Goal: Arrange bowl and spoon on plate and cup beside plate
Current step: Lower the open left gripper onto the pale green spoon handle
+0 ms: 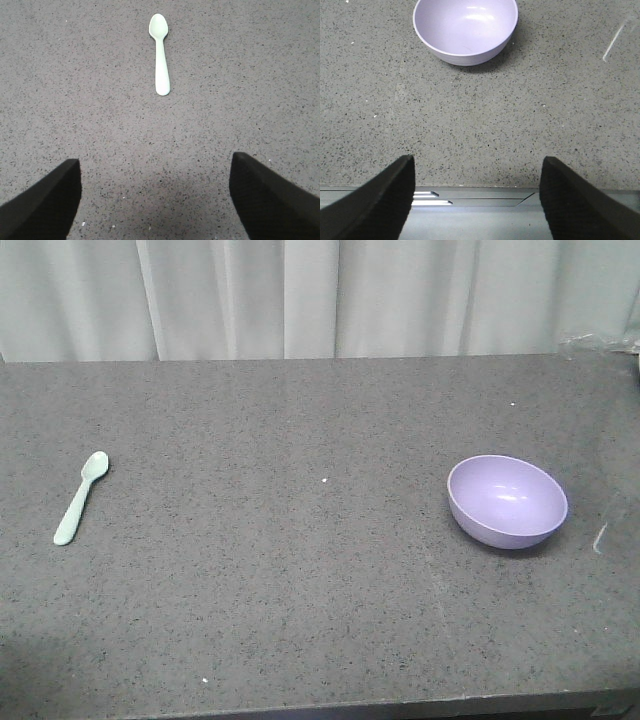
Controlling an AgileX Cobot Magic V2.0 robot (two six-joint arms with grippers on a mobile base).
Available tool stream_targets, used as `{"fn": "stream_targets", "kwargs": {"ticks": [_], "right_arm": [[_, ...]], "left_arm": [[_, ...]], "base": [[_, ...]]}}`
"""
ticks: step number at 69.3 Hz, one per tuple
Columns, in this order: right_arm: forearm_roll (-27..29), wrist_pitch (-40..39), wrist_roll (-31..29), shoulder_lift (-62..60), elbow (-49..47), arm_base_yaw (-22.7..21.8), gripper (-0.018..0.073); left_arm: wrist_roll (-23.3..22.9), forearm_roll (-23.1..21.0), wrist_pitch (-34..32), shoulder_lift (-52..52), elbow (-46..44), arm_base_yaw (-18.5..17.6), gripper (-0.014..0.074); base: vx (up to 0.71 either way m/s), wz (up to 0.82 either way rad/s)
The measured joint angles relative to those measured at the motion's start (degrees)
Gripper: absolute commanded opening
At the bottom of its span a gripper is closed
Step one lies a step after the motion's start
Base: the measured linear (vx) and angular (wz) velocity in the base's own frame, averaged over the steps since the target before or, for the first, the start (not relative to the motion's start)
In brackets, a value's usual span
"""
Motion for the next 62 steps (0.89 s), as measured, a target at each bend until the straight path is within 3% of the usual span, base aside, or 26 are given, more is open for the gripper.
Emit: {"fn": "stream_targets", "kwargs": {"ticks": [21,62], "right_arm": [[0.0,0.0,0.0,0.0,0.0,0.0,0.0517],[0.1,-0.4,0.1,0.0,0.0,0.0,0.0517]], "left_arm": [[2.7,-6.8,0.3,15.2,-7.2,0.0,0.0556],[3.3,-2.4,-2.5,50.2,-26.5,0.0,0.0556]], "base": [[0.0,0.0],[0.0,0.0]]}}
